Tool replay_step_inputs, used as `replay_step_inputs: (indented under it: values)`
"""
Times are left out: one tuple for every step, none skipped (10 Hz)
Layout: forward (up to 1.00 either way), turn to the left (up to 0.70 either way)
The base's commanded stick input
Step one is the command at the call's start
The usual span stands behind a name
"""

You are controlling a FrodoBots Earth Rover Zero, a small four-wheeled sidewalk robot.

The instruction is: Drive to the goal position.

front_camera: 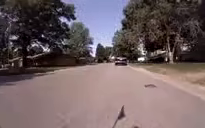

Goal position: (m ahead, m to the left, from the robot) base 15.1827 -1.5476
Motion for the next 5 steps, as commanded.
replay_step_inputs:
  values:
    - [0.69, -0.13]
    - [0.69, -0.03]
    - [0.69, -0.32]
    - [0.69, -0.07]
    - [0.69, 0.01]
